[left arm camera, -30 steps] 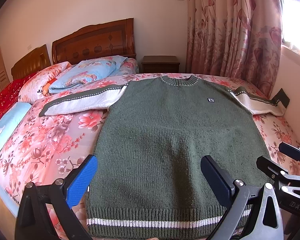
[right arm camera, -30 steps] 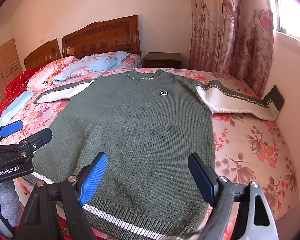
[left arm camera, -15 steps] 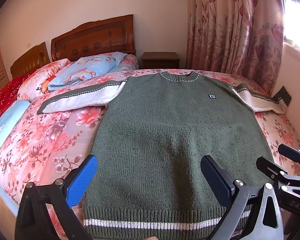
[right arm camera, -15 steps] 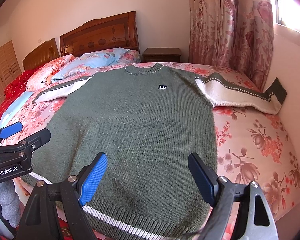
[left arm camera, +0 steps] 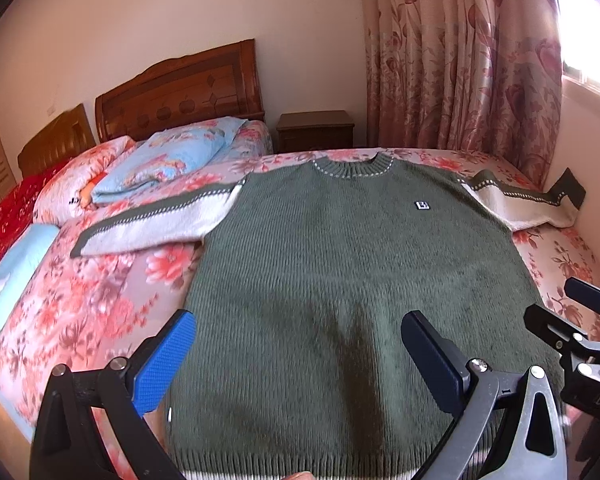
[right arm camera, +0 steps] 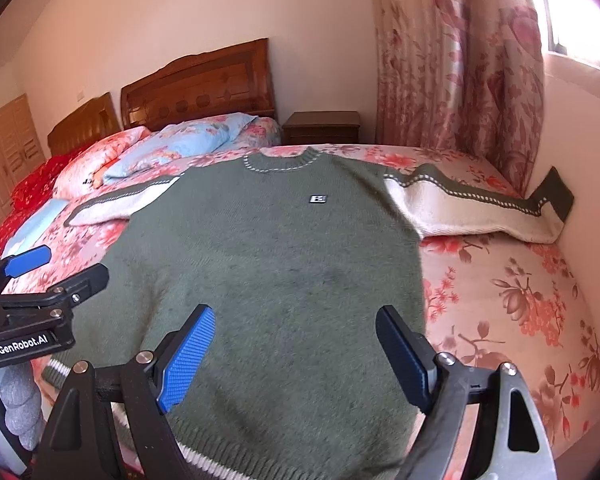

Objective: Fold small clothes
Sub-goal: 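Reach the right tool to the sleeve cuff by the wall and grasp it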

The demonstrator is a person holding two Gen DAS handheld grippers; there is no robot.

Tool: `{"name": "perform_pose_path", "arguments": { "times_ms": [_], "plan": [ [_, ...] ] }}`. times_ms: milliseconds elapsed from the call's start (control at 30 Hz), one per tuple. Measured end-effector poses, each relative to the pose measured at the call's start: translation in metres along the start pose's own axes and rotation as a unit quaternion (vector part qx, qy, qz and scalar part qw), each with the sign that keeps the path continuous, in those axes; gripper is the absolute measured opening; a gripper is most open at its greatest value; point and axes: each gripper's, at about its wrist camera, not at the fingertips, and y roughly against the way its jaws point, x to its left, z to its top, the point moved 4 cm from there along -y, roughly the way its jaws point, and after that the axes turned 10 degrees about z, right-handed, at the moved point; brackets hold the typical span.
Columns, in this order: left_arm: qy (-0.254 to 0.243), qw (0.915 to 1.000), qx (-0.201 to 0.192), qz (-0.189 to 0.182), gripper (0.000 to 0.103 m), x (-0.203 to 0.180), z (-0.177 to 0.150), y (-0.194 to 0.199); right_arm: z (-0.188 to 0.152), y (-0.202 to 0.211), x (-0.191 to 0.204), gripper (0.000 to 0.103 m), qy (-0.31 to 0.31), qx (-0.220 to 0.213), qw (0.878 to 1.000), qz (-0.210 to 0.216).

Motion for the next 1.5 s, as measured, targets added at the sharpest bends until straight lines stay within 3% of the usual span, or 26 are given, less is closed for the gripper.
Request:
{"name": "perform_pose_path", "arguments": {
  "times_ms": [133, 333, 467, 633, 800, 900, 1033, 1133, 1300, 1367, 1500],
  "plan": [
    [0.0, 0.9999, -0.01, -0.01, 0.103, -0.007, 0.024, -0.013, 0.008, -0.008, -0.029, 0.084, -0.023, 0.009, 0.999, -0.025],
    [-0.015, 0.9994, -0.02, -0.022, 0.103, -0.029, 0.055, -0.045, 0.024, -0.019, -0.112, 0.084, -0.085, 0.023, 0.991, -0.097],
    [-0.03, 0.9991, 0.011, -0.029, 0.103, -0.047, 0.066, -0.09, 0.031, -0.033, -0.189, 0.084, -0.167, 0.04, 0.976, -0.135],
    [-0.025, 0.9972, 0.07, -0.009, 0.103, -0.058, 0.068, -0.161, 0.032, -0.039, -0.271, 0.082, -0.294, 0.014, 0.948, -0.124],
    [0.001, 0.9926, 0.119, -0.024, 0.103, -0.051, 0.056, -0.189, 0.045, -0.037, -0.313, 0.08, -0.334, -0.037, 0.932, -0.133],
    [0.03, 0.9898, 0.138, -0.023, 0.103, -0.042, 0.053, -0.197, 0.055, -0.04, -0.341, 0.076, -0.34, -0.057, 0.923, -0.173],
    [0.027, 0.9926, 0.114, -0.029, 0.103, -0.041, 0.049, -0.196, 0.065, -0.044, -0.366, 0.073, -0.347, -0.067, 0.905, -0.236],
    [0.021, 0.9928, 0.112, -0.037, 0.103, -0.04, 0.045, -0.192, 0.067, -0.04, -0.383, 0.064, -0.362, -0.075, 0.89, -0.266],
    [0.022, 0.9921, 0.118, -0.036, 0.103, -0.04, 0.046, -0.19, 0.063, -0.035, -0.391, 0.018, -0.369, -0.085, 0.879, -0.29],
    [0.022, 0.9919, 0.12, -0.036, 0.103, -0.041, 0.047, -0.192, 0.061, -0.034, -0.387, 0.011, -0.358, -0.101, 0.889, -0.268],
    [0.02, 0.9918, 0.12, -0.039, 0.103, -0.04, 0.048, -0.193, 0.069, -0.026, -0.374, 0.008, -0.317, -0.145, 0.906, -0.239]
  ]
}}
